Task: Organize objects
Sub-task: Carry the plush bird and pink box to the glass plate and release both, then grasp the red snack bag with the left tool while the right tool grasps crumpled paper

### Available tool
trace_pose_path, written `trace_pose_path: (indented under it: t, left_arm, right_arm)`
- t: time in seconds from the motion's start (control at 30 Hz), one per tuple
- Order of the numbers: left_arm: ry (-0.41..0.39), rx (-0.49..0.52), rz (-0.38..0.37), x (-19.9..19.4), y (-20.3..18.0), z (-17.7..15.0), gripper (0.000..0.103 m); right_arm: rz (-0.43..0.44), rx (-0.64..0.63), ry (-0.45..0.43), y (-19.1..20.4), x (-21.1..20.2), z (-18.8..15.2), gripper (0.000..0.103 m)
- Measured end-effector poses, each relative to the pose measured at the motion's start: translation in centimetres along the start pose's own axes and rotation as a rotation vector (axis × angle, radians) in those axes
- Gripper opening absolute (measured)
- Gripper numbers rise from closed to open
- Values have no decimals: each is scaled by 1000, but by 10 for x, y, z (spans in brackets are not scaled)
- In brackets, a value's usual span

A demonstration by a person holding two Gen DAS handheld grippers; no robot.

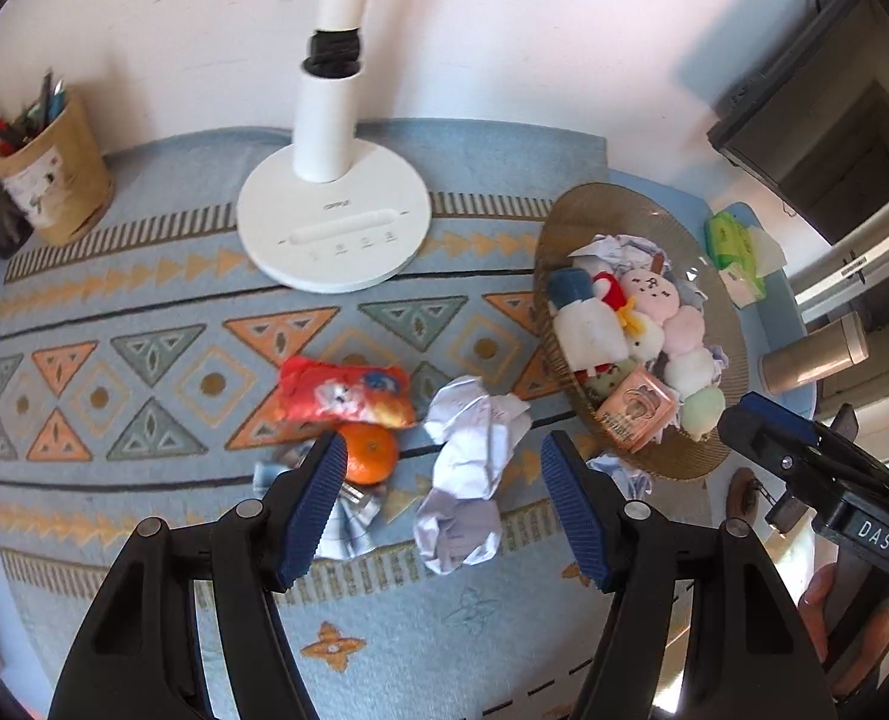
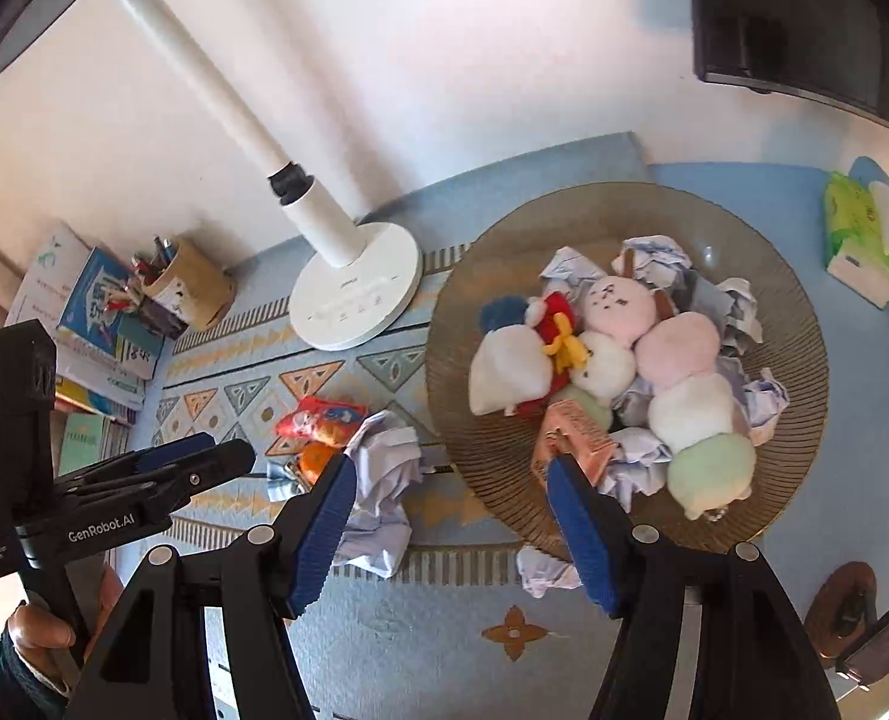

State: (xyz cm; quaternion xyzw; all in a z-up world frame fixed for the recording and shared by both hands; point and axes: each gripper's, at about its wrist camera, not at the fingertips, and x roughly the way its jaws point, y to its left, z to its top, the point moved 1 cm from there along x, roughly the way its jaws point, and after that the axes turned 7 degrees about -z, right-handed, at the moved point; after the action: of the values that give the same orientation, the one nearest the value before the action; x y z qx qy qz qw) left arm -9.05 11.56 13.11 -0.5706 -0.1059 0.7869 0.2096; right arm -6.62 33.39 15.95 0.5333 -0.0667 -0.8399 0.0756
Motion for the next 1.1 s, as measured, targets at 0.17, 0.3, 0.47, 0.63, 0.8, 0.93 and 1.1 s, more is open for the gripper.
trace_pose_path:
  t: [0.17, 0.3, 0.47, 0.63, 0.8, 0.93, 1.1]
  left_arm:
    - [-37, -140, 23, -19, 40, -18, 66]
    - [-68, -174, 48, -30, 51, -24, 66]
    - [-83, -192, 61, -33, 50, -30, 66]
    - [-83, -198, 58, -28, 42, -35, 66]
    - [-91, -190, 47, -24, 32, -38, 66]
    - [-98, -187, 38, -22, 25, -38, 66]
    - [-106, -184, 40, -22, 20, -38, 66]
  right_arm:
    - [50, -110, 30, 38, 8, -14, 65]
    - [74, -155, 42, 52, 9, -18, 65]
    - [89, -182, 40, 55, 6, -22, 65]
    - [92, -180, 61, 48, 6, -27, 65]
    - [80, -183, 56, 38, 2, -29, 65]
    - [73, -188, 42, 34, -4, -29, 65]
    - [81, -192, 37, 31, -6, -29, 65]
